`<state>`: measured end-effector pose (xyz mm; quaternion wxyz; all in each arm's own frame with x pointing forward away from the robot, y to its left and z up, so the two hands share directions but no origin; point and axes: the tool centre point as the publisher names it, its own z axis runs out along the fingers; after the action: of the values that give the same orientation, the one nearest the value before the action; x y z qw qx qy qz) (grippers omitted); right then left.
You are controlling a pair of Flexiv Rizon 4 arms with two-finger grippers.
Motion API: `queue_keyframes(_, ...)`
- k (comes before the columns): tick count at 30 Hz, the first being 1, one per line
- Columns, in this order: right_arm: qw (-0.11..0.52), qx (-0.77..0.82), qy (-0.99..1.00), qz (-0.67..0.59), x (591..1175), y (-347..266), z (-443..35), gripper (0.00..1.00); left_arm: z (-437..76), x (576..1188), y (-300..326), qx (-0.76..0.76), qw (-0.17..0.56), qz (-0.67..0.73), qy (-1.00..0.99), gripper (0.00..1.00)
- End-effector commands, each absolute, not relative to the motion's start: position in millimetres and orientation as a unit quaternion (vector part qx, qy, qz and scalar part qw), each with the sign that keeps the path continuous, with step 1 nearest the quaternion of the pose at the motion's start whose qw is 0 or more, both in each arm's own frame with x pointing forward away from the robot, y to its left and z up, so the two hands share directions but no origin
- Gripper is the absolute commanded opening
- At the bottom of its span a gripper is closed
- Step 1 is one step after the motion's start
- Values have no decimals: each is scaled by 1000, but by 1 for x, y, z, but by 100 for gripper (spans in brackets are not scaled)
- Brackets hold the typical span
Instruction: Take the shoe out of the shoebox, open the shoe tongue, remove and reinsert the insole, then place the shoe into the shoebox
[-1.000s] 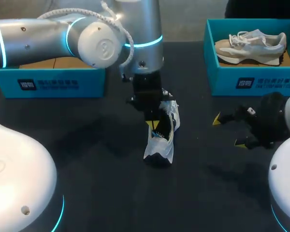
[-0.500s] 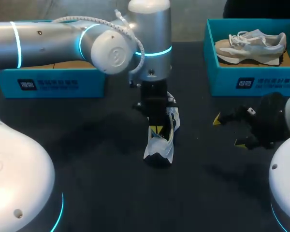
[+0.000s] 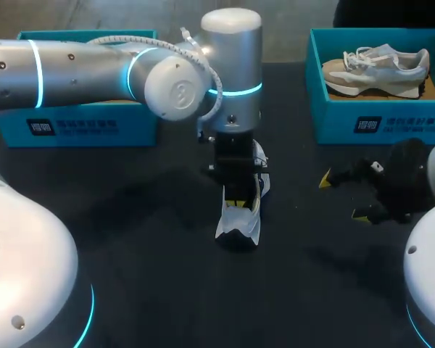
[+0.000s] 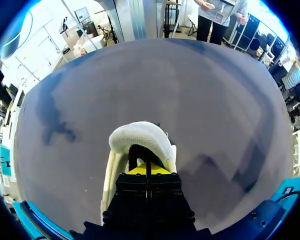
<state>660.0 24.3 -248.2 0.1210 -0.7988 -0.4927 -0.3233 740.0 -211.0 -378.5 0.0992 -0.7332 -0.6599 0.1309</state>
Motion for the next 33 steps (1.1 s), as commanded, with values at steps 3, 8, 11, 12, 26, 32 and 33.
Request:
queue_keyframes(3, 119, -800, -492, -322, 658, 25, -247, 100, -381, 743, -213, -731, 91, 119, -666, 0)
queue_keyframes(8, 119, -800, -492, -322, 658, 25, -247, 100, -367, 755, -211, -730, 73, 105, -672, 0)
queue_keyframes(11, 119, -800, -492, -322, 658, 25, -247, 100, -362, 765, -211, -731, 63, 89, -674, 0)
queue_keyframes(12, 119, -800, -492, -322, 658, 25, -247, 100, -363, 769, -211, -731, 61, 83, -675, 0)
queue_keyframes(26, 119, -800, -492, -322, 658, 25, -247, 100, -394, 773, -217, -732, 89, 63, -672, 0)
queue_keyframes(32, 119, -800, -492, -322, 658, 25, -247, 100, -410, 770, -222, -732, 99, 59, -671, 0)
queue_keyframes(33, 119, -800, -492, -322, 658, 25, -247, 100, -411, 770, -222, -733, 100, 58, -671, 0)
